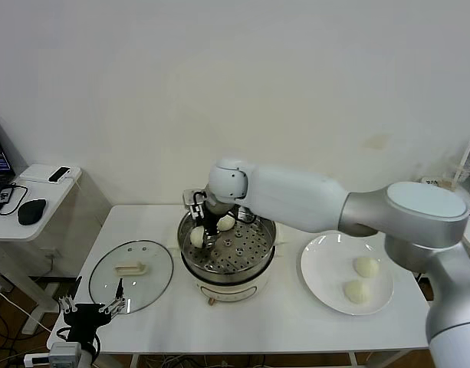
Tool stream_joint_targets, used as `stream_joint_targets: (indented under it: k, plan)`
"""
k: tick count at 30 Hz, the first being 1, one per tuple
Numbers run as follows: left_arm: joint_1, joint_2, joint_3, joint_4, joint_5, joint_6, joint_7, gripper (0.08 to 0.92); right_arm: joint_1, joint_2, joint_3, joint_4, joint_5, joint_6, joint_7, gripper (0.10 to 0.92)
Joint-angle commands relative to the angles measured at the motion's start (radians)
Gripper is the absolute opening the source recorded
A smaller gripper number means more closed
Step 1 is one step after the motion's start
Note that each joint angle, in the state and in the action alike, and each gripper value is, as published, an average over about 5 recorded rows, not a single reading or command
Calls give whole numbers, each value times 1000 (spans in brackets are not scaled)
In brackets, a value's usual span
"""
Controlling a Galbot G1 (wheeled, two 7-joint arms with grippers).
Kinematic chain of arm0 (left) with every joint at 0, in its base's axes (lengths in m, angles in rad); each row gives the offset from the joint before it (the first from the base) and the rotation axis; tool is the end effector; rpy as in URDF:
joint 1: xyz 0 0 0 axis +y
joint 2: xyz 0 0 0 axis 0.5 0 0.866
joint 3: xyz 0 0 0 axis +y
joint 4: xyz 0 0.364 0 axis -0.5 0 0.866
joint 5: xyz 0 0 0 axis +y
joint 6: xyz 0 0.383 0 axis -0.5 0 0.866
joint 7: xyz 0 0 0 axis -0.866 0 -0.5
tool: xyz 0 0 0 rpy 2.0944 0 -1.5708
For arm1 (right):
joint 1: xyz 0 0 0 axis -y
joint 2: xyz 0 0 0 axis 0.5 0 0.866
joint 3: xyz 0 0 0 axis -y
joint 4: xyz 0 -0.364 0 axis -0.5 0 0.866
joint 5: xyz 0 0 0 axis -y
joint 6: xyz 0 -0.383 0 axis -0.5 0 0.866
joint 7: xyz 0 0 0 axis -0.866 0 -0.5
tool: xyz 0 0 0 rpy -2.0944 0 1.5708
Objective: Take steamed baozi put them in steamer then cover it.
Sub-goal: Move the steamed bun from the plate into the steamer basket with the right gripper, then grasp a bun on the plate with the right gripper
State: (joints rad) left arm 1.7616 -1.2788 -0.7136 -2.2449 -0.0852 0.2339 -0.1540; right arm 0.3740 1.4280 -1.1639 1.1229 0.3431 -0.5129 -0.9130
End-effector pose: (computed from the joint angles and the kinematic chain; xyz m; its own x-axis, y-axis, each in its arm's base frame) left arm 0.1543 0.0901 -0.2706 -0.9649 -0.1700 0.2003 -0.1073 0.9509 0.2902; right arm 0.5609 0.2640 -0.1252 -0.1590 -0.3327 0.9295 -0.9153 -0.3033 -0.2651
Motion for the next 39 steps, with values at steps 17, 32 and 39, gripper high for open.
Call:
stream_joint_targets:
  k: [17, 32, 39]
  plan:
    - [-3, 7, 1, -12, -1, 3, 0, 823, 126, -106, 21, 65, -71, 81, -170, 822]
    - [-12, 27, 28, -11, -6, 5, 2, 823, 243, -741, -9, 443, -180, 214, -286, 823]
    - [-21, 28, 53, -3, 0, 4, 2, 823, 129, -1018, 7, 574, -320, 281, -299, 823]
